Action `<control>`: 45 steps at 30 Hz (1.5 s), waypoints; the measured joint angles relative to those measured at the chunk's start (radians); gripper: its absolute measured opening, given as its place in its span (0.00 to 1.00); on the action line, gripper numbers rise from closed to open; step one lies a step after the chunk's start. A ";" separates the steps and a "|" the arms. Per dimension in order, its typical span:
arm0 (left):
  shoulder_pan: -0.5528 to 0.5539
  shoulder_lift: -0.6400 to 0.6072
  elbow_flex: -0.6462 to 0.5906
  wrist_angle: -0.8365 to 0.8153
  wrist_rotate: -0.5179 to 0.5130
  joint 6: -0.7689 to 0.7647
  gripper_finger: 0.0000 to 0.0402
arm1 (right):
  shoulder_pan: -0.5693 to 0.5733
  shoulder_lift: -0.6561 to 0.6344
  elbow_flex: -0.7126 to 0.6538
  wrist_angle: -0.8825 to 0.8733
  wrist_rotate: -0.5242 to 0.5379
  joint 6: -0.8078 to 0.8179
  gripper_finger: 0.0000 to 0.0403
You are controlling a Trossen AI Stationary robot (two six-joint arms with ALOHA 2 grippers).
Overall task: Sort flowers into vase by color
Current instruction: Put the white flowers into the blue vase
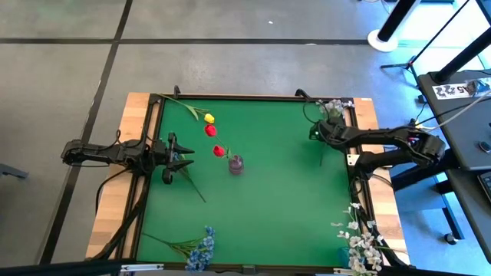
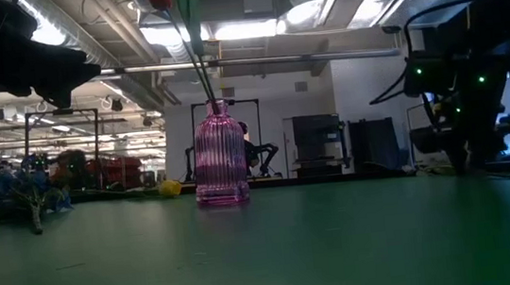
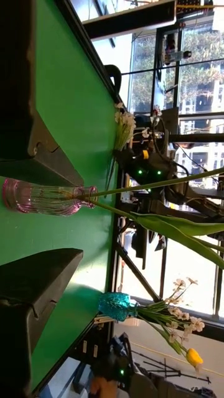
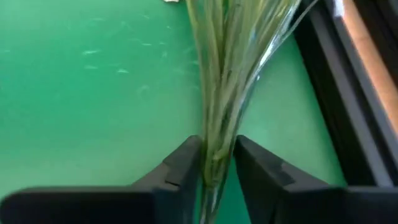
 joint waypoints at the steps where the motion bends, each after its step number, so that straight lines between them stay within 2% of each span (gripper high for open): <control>1: 0.000 0.000 0.000 0.000 0.000 0.000 0.42 | 0.000 0.000 -0.008 0.022 -0.004 -0.009 0.22; 4: 0.000 0.000 0.000 0.000 0.000 0.000 0.42 | 0.006 -0.001 -0.015 0.065 -0.031 -0.063 0.11; 7: 0.000 0.000 0.000 0.000 0.000 0.000 0.42 | 0.063 -0.030 -0.015 0.109 -0.096 -0.135 0.03; 13: 0.000 0.000 0.000 0.000 0.000 0.000 0.42 | 0.282 -0.115 -0.015 0.158 -0.204 -0.186 0.07; 17: 0.000 0.000 0.000 0.000 0.000 0.000 0.42 | 0.448 -0.138 -0.015 0.154 -0.211 -0.262 0.03; 20: 0.000 0.000 0.000 0.000 0.000 0.000 0.42 | 0.565 -0.138 -0.015 0.147 -0.261 -0.348 0.02; 25: 0.000 0.000 0.000 0.000 0.000 0.000 0.42 | 0.758 -0.138 -0.015 0.134 -0.366 -0.431 0.09; 31: 0.000 0.000 0.000 0.000 0.000 0.000 0.42 | 0.920 -0.138 -0.014 0.124 -0.373 -0.435 0.18; 36: 0.000 0.000 0.000 0.000 0.000 0.000 0.42 | 0.971 -0.138 0.029 0.122 -0.354 -0.450 0.34; 41: 0.000 0.000 0.000 0.000 0.000 0.000 0.42 | 0.969 -0.126 0.090 0.122 -0.302 -0.477 0.51; 45: 0.000 0.000 0.000 0.000 0.000 0.000 0.42 | 0.969 -0.050 0.119 0.117 -0.278 -0.496 0.56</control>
